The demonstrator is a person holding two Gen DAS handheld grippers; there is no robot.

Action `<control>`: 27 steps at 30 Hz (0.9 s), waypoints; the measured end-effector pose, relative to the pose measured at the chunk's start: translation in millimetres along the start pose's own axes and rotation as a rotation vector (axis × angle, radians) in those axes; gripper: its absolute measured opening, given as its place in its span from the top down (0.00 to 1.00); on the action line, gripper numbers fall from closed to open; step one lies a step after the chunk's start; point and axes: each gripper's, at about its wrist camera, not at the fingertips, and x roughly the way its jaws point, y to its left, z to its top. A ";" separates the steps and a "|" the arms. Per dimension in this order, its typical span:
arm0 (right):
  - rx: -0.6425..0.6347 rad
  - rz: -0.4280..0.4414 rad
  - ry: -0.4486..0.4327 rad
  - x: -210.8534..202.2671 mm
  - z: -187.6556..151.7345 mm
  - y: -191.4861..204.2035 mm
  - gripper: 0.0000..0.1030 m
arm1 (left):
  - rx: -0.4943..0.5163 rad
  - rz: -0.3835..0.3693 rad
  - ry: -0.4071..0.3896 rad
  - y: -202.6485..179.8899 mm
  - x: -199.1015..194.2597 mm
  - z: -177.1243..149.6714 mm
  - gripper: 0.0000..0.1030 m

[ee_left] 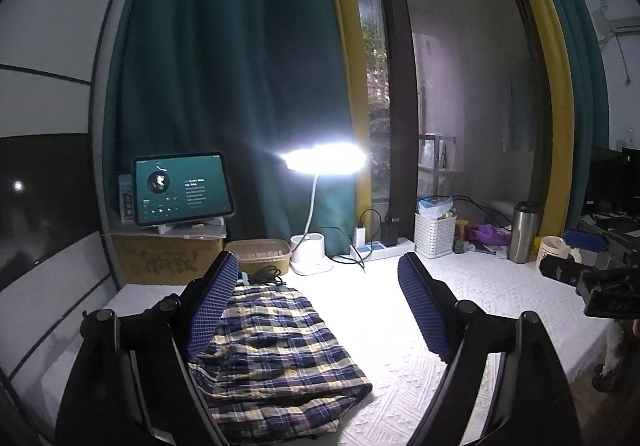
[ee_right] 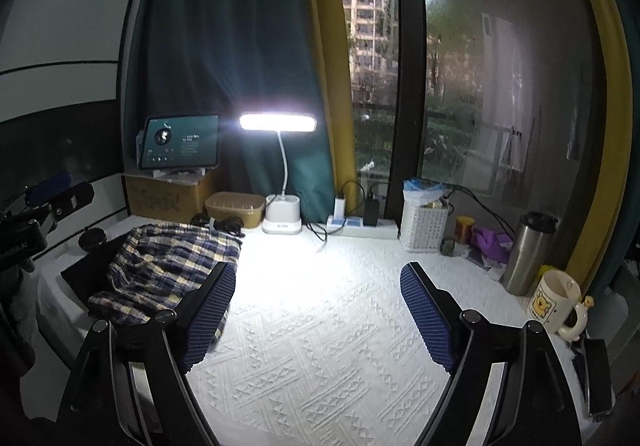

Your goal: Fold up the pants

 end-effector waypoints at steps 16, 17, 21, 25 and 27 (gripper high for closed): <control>-0.056 -0.007 -0.100 -24.8 24.9 15.1 0.14 | -0.010 0.026 -0.062 13.7 -16.2 9.7 0.20; -0.058 -0.009 -0.106 -25.9 26.0 15.7 0.14 | -0.013 0.031 -0.066 15.9 -17.4 10.3 0.20; -0.057 -0.020 -0.119 -28.5 28.0 17.5 0.13 | -0.013 0.044 -0.081 22.2 -21.6 9.9 0.13; -0.048 -0.030 -0.116 -28.8 29.6 19.1 0.12 | -0.024 0.054 -0.098 28.8 -25.1 9.6 0.09; -0.044 -0.021 -0.110 -29.5 29.3 20.5 0.11 | -0.040 0.069 -0.103 33.1 -25.8 9.1 0.04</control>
